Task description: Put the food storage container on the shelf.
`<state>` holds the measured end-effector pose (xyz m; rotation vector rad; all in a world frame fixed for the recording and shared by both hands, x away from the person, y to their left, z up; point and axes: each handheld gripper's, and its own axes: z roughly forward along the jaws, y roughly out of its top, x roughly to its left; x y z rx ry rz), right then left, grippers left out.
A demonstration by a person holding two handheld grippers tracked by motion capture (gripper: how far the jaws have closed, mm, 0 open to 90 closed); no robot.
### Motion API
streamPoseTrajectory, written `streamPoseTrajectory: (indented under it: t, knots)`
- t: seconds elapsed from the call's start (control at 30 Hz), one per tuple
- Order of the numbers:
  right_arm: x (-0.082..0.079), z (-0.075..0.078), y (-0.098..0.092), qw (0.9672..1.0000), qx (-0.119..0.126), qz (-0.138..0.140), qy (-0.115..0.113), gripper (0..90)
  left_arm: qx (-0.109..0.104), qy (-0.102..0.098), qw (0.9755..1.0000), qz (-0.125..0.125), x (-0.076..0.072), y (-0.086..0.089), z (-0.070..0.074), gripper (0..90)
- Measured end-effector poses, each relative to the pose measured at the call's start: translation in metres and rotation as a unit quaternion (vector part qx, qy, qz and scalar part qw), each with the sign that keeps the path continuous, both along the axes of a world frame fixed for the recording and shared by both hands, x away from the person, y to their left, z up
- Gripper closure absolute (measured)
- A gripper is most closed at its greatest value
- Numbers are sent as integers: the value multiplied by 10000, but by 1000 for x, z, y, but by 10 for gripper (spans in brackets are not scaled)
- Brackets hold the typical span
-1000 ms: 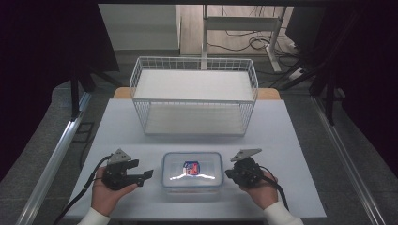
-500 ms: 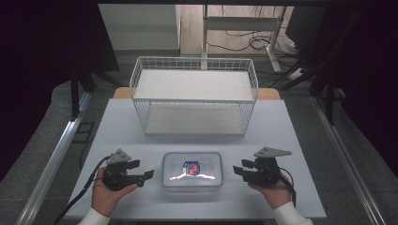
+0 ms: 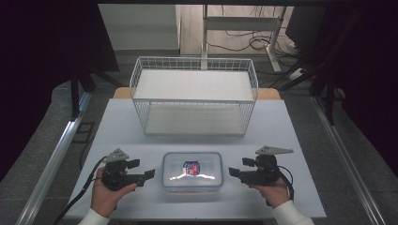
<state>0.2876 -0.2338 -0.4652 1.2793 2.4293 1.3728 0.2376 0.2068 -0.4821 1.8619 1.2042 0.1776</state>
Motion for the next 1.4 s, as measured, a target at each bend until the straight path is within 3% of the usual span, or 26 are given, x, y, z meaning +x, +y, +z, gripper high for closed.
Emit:
streamPoseTrajectory:
  t: [0.23, 0.4, 0.5, 0.7, 0.83, 0.97, 1.17, 1.3, 1.4]
  knots:
    - [-3, -2, 5, 9998, -9, 218, 6, 196, -269, 183, 9994, -150, 4, -3, -2, 172]
    - [-2, -4, 8, 9997, 7, 254, 73, 195, -349, 288, 9988, -204, 6, -5, -3, 152]
    - [-2, -4, 9, 9996, 18, 275, 97, 194, -512, 400, 9975, -262, 9, -6, -4, 141]
    - [0, -6, 8, 9996, 86, 265, 111, 194, -787, 679, 9939, -362, 18, -11, -10, 124]
    - [1, -6, 9, 9995, 135, 253, 121, 195, -1030, 902, 9897, -430, 28, -15, -16, 120]
    - [1, -7, 10, 9995, 107, 270, 124, 195, -960, 920, 9898, -506, 32, -22, -17, 114]
    - [1, -8, 11, 9995, 37, 286, 139, 195, -1055, 1082, 9862, -668, 39, -29, -23, 116]
    - [2, -10, 13, 9994, 7, 303, 152, 195, -1137, 1197, 9832, -776, 42, -29, -28, 126]
    - [3, -11, 15, 9993, -37, 325, 181, 194, -1187, 1360, 9794, -900, 44, -33, -34, 130]
